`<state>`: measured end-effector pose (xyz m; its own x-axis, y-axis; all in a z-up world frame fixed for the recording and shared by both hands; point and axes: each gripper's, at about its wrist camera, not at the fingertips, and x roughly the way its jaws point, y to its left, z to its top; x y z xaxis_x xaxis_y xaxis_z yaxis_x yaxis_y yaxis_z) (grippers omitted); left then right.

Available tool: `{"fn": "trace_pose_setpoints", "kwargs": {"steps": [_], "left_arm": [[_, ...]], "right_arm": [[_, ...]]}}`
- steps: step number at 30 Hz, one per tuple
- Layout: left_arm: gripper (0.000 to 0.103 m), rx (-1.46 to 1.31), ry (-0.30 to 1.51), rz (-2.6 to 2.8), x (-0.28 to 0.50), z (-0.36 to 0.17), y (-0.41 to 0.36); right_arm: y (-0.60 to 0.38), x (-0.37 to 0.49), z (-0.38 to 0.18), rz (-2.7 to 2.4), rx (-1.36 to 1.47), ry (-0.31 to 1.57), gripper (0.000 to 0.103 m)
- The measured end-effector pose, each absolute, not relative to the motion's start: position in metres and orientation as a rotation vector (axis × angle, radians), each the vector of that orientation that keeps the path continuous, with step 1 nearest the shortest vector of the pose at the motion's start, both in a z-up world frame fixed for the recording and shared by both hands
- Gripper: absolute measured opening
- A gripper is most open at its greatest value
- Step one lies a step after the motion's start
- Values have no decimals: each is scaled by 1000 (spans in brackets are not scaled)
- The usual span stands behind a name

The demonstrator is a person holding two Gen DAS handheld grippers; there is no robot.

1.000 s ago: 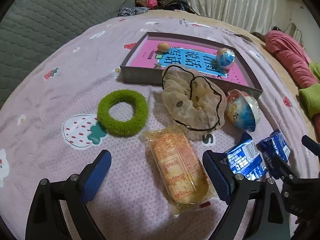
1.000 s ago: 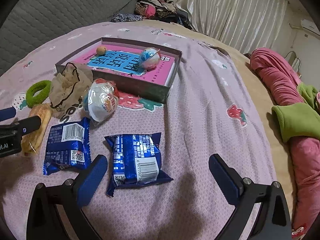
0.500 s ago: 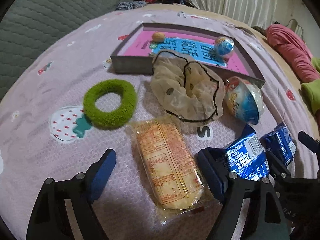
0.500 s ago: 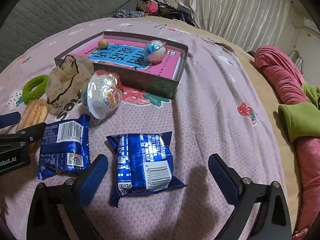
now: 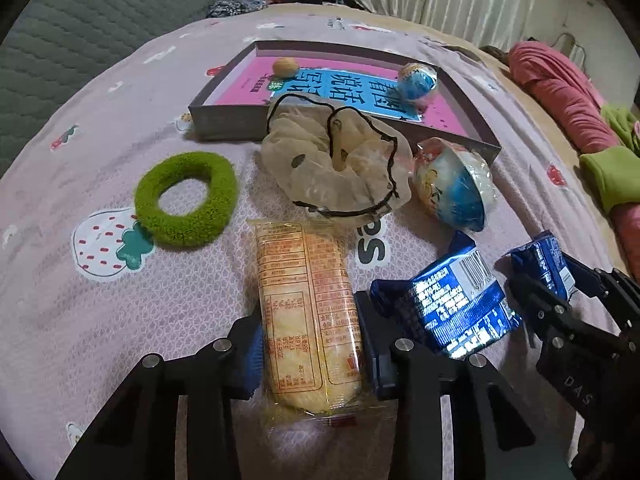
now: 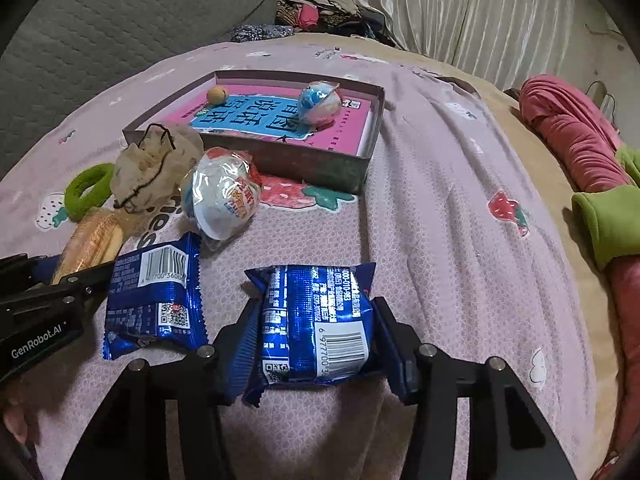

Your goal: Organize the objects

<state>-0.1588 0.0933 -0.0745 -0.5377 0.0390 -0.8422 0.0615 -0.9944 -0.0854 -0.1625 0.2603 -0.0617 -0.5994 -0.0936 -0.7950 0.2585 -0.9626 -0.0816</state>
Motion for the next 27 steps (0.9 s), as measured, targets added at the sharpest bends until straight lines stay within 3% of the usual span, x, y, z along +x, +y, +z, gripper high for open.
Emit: {"fn": "trace_pose_setpoints", "kwargs": {"steps": [27], "left_arm": [[40,1321,68,-2812,-80,-20,59]], "right_arm": [[232,-81,-3,-2655,1058,182,54]]}}
